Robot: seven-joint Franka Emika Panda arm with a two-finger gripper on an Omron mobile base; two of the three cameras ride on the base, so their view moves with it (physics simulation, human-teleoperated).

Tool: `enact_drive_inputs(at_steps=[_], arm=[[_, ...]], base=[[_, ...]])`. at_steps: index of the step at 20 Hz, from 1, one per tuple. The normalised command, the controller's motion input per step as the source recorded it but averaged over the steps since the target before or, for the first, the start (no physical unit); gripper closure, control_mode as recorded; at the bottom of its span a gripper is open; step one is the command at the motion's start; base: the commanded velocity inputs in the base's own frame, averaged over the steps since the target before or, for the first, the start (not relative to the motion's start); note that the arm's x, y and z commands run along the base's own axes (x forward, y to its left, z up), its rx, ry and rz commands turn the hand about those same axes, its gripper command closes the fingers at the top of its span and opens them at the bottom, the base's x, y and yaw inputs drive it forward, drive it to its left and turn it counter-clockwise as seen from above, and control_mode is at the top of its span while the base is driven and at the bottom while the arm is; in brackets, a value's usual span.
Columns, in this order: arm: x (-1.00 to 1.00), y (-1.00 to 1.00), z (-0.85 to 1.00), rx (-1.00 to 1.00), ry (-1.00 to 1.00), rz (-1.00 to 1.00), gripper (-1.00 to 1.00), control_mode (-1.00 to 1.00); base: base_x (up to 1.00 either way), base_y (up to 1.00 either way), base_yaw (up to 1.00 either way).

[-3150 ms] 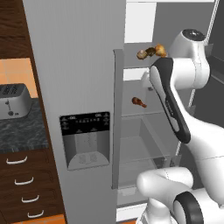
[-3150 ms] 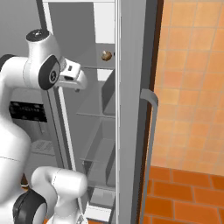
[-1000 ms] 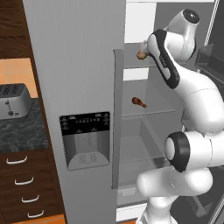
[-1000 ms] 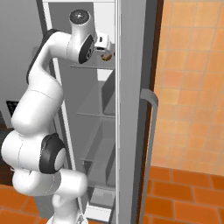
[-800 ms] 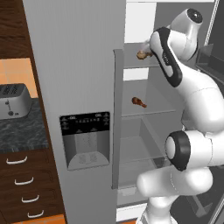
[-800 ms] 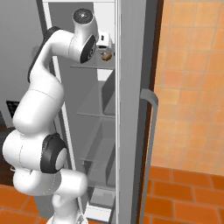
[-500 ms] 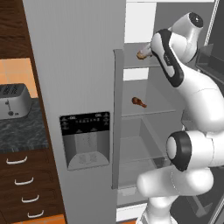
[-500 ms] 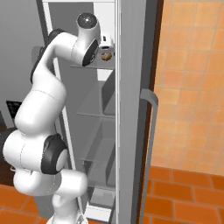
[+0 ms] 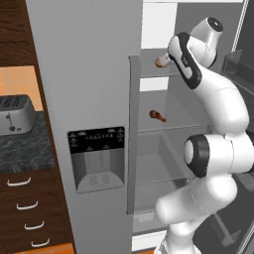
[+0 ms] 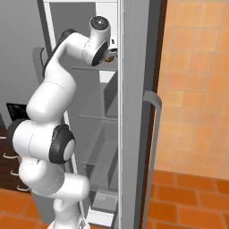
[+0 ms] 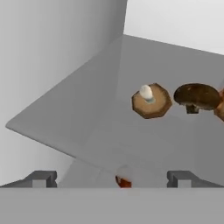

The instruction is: Place one mushroom and one chicken drumstick in each tupperware on the nearby counter, to pack two identical lunches.

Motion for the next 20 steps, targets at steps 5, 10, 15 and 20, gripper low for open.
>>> enact_drive_inputs(at_steps=[5, 10, 15, 20], arm=[[0.41, 0.00, 0.00, 0.00, 0.02, 0.02, -1.00, -1.00], [0.31, 0.00, -0.16, -0.01, 0.00, 0.03, -1.00, -1.00], [0.39, 0.00, -0.17, -0.01, 0.00, 0.02, -1.00, -1.00], [0.32, 0.00, -0.07, 0.00, 0.00, 0.00, -1.00, -1.00]], base=[[0.00, 0.00, 0.00], [0.00, 0.00, 0.00], [0.00, 0.00, 0.00], [0.00, 0.00, 0.00]])
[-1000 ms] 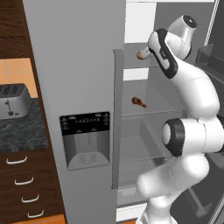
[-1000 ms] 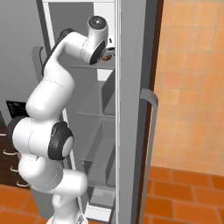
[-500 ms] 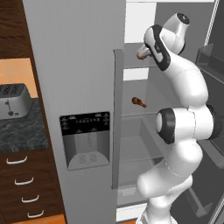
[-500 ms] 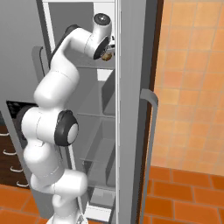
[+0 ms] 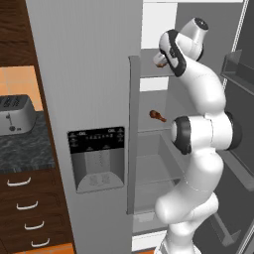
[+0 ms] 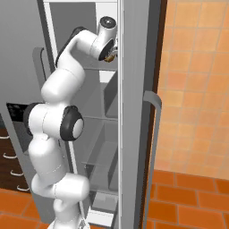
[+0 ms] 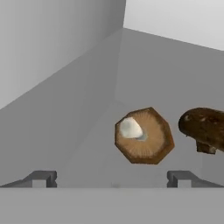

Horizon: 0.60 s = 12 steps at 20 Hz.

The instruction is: Place one mushroom and one chicken drumstick in each tupperware on the nearby counter, to pack two identical lunches.

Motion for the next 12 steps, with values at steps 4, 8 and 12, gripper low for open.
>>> enact_drive_inputs(at_steps=[4, 8, 12], arm=[[0.33, 0.00, -0.08, -0.01, 0.00, 0.00, -1.00, -1.00], [0.29, 0.00, -0.03, 0.00, 0.00, 0.00, -1.00, -1.00], [0.36, 0.00, -0.06, 0.00, 0.00, 0.00, -1.00, -1.00]], base=[[0.00, 0.00, 0.00], [0.00, 0.00, 0.00], [0.00, 0.00, 0.00]])
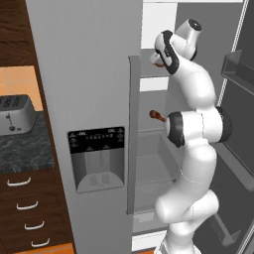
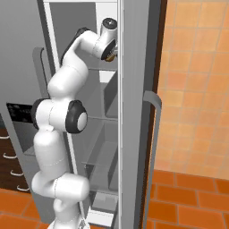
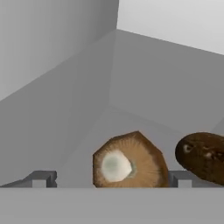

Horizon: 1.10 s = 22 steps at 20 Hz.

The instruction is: Place one mushroom and one chicken drumstick in each tupperware on the nearby counter, to pack two identical lunches.

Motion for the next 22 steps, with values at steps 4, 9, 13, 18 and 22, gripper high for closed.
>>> enact_drive_inputs(at_steps=[4, 9, 13, 18, 22], arm=[[0.32, 0.00, -0.09, 0.00, 0.00, 0.00, -1.00, -1.00], [0.36, 0.00, -0.24, -0.01, 0.04, 0.00, -1.00, -1.00], [0.34, 0.03, -0.31, -0.03, 0.03, 0.00, 1.00, -1.00], [0.00, 0.00, -0.28, -0.02, 0.00, 0.00, 1.00, -1.00], [-0.58, 0.36, -0.08, 0.00, -0.03, 0.00, 1.00, -1.00]], base=[[0.00, 0.00, 0.00], [0.00, 0.00, 0.00], [0.00, 0.00, 0.00], [0.00, 0.00, 0.00], [0.00, 0.00, 0.00]])
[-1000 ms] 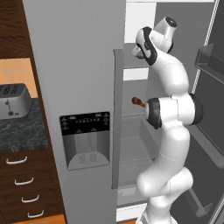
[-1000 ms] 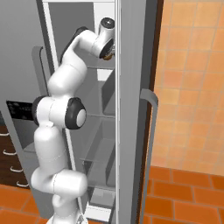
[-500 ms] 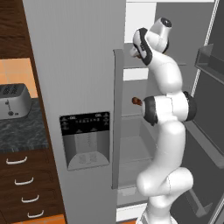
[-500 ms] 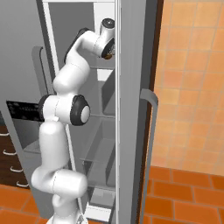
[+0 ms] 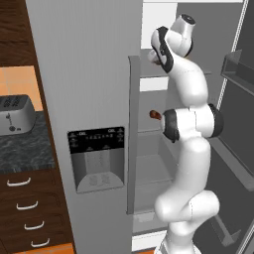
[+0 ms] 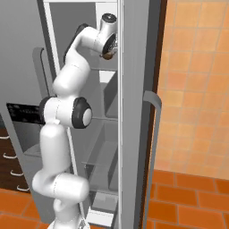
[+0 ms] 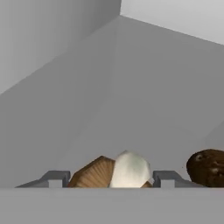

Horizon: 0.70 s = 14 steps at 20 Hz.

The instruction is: Place one mushroom and one chicken drumstick in each tupperware on the nearby counter, to pack two identical lunches.

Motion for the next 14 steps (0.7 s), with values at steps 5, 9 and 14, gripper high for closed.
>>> enact_drive_inputs(at_steps=[5, 9, 14], arm=[[-1.00, 0.40, -0.05, 0.00, -0.21, 0.00, 1.00, -1.00], [-1.00, 0.03, 0.01, 0.11, -0.39, -0.01, 1.00, -1.00], [-1.00, 0.14, 0.25, 0.05, 0.15, -0.13, 1.00, -1.00]], base=[[0.00, 0.00, 0.00], [0.00, 0.00, 0.00], [0.00, 0.00, 0.00]])
